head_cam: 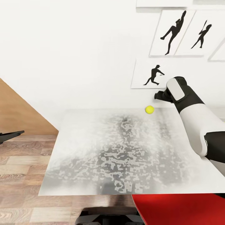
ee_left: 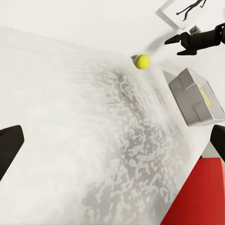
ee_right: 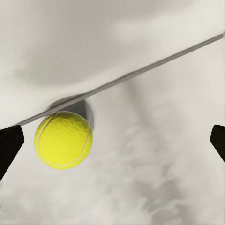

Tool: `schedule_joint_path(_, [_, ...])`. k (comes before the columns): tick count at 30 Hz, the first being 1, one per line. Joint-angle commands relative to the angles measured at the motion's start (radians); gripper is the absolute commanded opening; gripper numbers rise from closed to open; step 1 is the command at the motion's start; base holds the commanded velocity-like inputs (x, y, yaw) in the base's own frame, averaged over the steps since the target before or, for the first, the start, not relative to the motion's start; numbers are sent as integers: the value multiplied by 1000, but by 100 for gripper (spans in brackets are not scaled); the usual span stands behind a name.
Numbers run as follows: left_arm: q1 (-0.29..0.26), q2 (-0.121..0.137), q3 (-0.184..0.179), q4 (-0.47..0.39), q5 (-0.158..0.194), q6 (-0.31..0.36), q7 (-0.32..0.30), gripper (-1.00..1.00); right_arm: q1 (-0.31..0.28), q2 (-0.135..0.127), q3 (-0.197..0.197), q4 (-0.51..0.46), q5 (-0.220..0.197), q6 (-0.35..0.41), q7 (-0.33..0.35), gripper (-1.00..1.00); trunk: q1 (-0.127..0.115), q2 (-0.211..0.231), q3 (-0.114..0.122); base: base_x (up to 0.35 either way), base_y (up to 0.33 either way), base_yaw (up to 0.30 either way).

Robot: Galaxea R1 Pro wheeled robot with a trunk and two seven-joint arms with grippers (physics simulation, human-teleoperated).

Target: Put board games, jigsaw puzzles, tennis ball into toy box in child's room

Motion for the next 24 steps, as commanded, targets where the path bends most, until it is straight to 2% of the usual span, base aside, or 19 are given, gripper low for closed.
schedule_joint_path(1, [-1, 0, 0, 0, -1, 10, -4, 100, 0, -1, 8, -1, -11, -7, -9, 100, 1, -2, -2, 0, 0, 0])
schedule_joint_path(24, [-1, 1, 2, 0, -1, 11, -4, 100, 1, -1, 7, -4, -9, -25, -10, 100, 1, -2, -3, 0, 0, 0])
